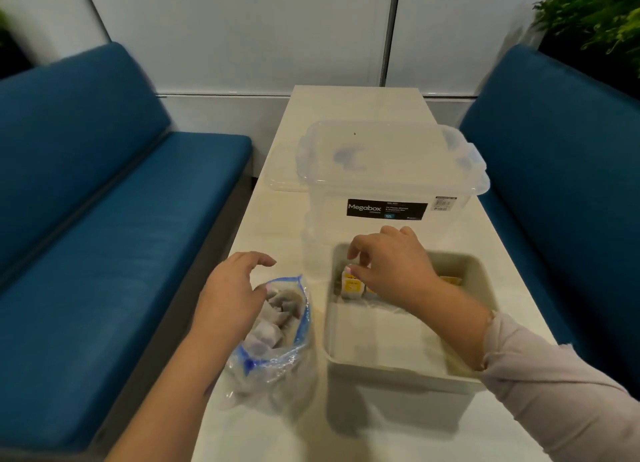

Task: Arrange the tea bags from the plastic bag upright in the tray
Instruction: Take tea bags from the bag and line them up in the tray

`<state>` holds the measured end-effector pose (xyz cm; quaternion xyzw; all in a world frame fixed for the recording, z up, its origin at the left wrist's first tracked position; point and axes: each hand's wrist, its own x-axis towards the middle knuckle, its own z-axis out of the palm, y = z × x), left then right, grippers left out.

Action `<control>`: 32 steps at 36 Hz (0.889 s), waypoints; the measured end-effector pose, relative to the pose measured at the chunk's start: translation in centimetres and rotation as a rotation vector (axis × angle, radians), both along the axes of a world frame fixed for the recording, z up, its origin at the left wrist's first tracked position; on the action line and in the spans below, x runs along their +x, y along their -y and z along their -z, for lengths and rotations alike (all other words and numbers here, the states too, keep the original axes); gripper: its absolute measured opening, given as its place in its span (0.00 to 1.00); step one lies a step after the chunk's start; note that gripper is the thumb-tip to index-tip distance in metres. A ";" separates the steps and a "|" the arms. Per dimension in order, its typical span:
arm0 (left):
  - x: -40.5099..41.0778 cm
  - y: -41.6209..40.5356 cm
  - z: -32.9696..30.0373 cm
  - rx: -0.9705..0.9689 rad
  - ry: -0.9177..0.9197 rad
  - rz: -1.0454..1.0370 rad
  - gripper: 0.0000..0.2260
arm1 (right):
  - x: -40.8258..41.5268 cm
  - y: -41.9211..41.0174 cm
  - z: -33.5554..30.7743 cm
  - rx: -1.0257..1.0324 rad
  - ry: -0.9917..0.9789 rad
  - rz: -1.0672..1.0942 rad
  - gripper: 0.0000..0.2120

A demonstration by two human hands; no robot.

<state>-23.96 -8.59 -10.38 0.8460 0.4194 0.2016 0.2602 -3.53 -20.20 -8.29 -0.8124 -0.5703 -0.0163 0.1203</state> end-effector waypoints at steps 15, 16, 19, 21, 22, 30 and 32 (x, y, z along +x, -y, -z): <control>-3.3 -1.5 1.6 -0.137 -0.095 -0.057 0.18 | -7.9 -4.4 1.6 -0.150 -0.017 -0.160 0.10; -3.4 -1.6 1.7 -0.141 -0.079 -0.063 0.17 | -8.3 -4.5 1.7 -0.170 -0.008 -0.170 0.10; -3.4 -1.7 2.0 -0.159 -0.039 -0.072 0.16 | -9.5 -4.9 2.1 -0.224 0.041 -0.205 0.10; -3.4 -1.6 2.1 -0.164 -0.021 -0.072 0.17 | -10.3 -5.1 2.5 -0.281 0.078 -0.226 0.10; -3.4 -1.6 2.1 -0.164 -0.011 -0.069 0.17 | -10.6 -5.2 2.8 -0.308 0.105 -0.241 0.10; -3.6 -1.6 2.4 -0.160 0.007 -0.047 0.17 | -12.4 -6.2 3.3 -0.440 0.126 -0.264 0.16; -3.6 -1.6 2.5 -0.160 0.007 -0.044 0.17 | -12.6 -6.2 3.7 -0.445 0.102 -0.249 0.16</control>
